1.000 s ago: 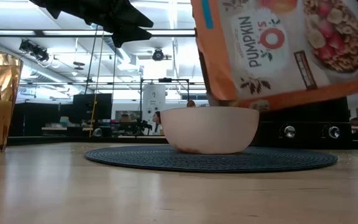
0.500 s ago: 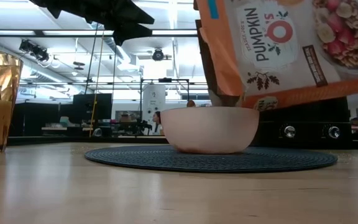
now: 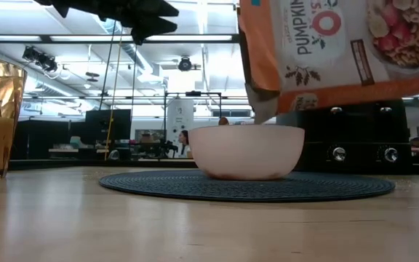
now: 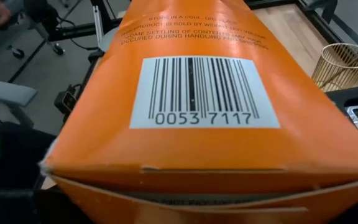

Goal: Arrange a breakfast setting
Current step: Pour the cereal from the cereal box into the pink bowl, then put the light blue plate on the blue table mat

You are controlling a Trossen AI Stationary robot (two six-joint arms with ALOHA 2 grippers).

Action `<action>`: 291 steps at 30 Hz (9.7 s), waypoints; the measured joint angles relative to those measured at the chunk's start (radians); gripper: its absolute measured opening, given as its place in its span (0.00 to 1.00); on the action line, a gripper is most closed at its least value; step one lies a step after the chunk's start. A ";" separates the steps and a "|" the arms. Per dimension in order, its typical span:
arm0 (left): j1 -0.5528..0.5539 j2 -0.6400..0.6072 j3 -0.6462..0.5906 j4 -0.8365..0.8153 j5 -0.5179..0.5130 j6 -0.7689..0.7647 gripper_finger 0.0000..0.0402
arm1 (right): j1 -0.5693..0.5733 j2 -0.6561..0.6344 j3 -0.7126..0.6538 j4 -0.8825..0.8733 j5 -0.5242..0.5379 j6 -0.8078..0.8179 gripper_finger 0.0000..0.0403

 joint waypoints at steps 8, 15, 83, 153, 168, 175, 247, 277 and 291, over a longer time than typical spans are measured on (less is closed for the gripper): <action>0.000 -0.032 -0.001 -0.011 0.000 -0.004 0.56 | 0.000 -0.119 -0.084 0.073 -0.024 0.036 0.70; -0.001 -0.045 -0.001 0.009 0.000 -0.001 0.56 | 0.000 -0.284 -0.152 0.143 -0.045 0.091 0.70; -0.052 0.873 0.500 1.084 0.177 -0.122 0.88 | 0.000 -0.058 -0.501 1.464 0.086 -0.058 0.70; -0.017 -0.174 0.088 -0.350 -0.671 -0.044 0.56 | 0.000 -0.120 -0.493 1.309 0.283 -0.103 0.97; -0.016 -0.456 -0.336 -0.331 -1.151 -0.222 0.55 | 0.000 -0.119 -0.493 1.256 0.403 -0.100 0.96; 0.000 -0.455 -0.438 -0.331 -1.285 -0.388 0.55 | 0.000 -0.119 -0.493 1.248 0.444 -0.100 0.96; 0.187 -0.435 0.366 -0.646 -1.025 -0.178 0.78 | 0.000 -0.031 -0.493 1.187 0.477 -0.067 0.96; -0.212 -0.013 0.579 -0.410 -0.171 0.078 0.78 | 0.000 0.092 -0.405 1.017 0.615 -0.067 0.96; -0.484 0.264 0.533 -0.402 -0.541 0.082 0.78 | -0.021 0.630 0.024 0.366 1.063 0.402 0.92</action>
